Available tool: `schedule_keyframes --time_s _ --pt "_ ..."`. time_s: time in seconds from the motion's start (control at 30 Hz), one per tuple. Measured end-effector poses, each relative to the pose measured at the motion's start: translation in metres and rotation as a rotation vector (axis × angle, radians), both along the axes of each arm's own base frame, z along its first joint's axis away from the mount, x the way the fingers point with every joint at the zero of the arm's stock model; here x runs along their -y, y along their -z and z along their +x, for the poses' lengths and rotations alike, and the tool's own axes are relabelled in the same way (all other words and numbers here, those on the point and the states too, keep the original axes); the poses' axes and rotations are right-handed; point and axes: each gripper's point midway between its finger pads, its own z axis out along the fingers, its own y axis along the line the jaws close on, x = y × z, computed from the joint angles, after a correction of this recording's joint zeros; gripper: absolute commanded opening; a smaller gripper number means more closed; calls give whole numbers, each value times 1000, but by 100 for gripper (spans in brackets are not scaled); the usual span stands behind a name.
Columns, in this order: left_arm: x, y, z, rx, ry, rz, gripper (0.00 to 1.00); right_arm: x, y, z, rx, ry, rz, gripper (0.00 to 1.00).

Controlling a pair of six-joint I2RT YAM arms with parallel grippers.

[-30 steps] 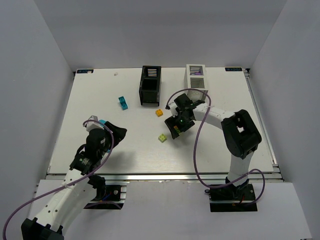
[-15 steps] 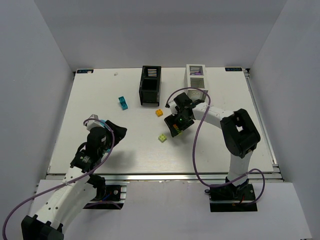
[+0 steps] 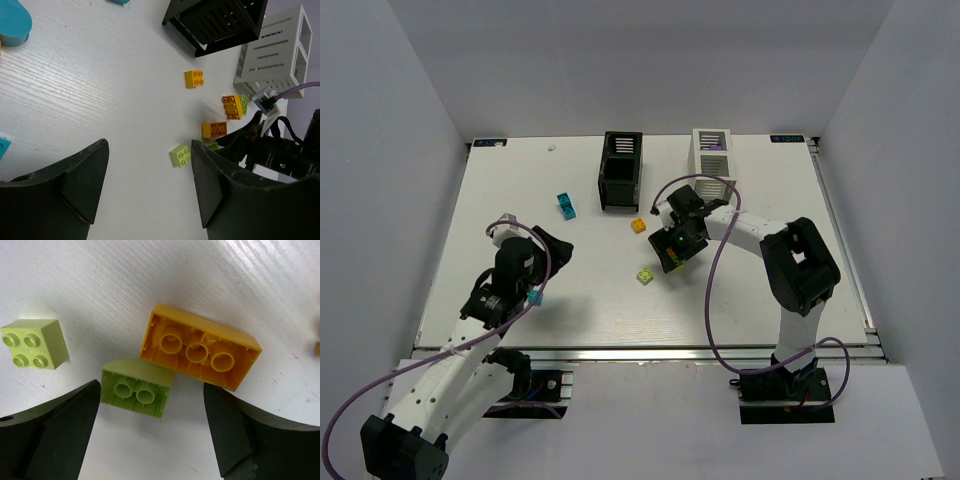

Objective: Sort the legos into containers by color

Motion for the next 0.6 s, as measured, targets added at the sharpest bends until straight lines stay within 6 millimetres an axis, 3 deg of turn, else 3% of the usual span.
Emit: schedule_keyframes --time_s 0.37,0.6 --pt "3 -2 15 -59 28 85 76 0 2 3 15 -4 -10 67" --pt "14 -34 44 -11 64 120 75 -1 3 4 19 -22 -11 38"
